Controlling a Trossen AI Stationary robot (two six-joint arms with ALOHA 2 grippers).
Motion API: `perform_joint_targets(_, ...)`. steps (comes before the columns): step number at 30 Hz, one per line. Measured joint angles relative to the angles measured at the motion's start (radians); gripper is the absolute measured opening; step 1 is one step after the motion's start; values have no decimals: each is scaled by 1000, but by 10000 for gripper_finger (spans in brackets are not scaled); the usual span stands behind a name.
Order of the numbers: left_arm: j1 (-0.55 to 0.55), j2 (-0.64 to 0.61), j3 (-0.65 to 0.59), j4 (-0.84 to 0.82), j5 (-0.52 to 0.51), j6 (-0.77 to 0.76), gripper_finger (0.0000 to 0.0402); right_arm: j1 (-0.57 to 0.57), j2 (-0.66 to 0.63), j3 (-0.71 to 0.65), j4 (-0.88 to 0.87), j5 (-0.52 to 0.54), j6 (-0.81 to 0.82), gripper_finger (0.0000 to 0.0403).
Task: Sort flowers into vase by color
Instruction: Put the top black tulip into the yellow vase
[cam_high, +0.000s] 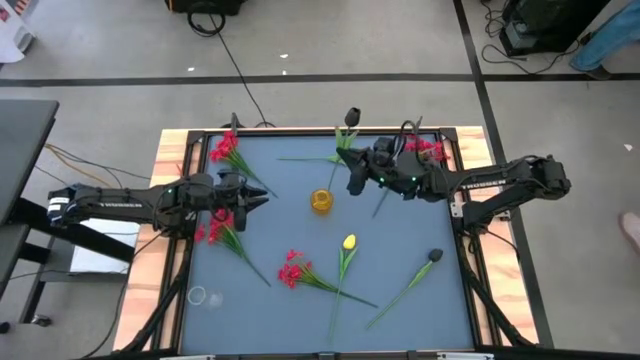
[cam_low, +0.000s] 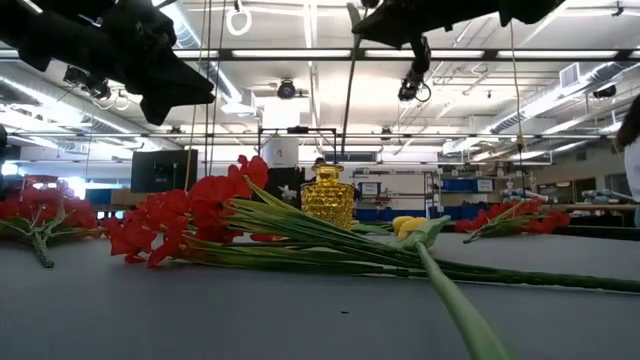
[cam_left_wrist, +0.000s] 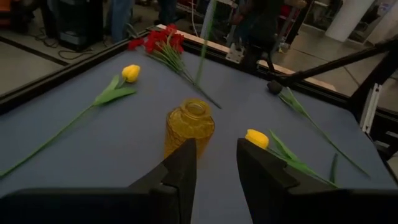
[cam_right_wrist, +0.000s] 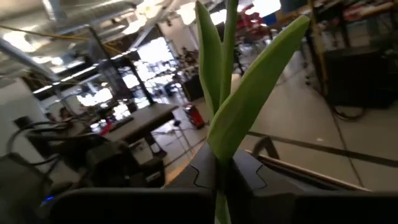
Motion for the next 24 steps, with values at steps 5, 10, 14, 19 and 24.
perform_joint_targets(5, 33, 0, 0, 7, 0, 6, 121, 2, 15, 0, 20, -18, -6, 18)
perform_joint_targets(10, 65, 0, 0, 7, 0, 7, 121, 2, 93, 0, 83, -33, -6, 23)
perform_joint_targets(14, 69, 0, 0, 7, 0, 1, 121, 1, 152, 0, 76, -49, -6, 26)
perform_joint_targets(19, 66, 0, 0, 7, 0, -68, 121, 15, 161, 0, 27, -39, 43, 36)
perform_joint_targets(24, 66, 0, 0, 6, 0, -79, 121, 9, 130, 26, -212, -52, 172, 98)
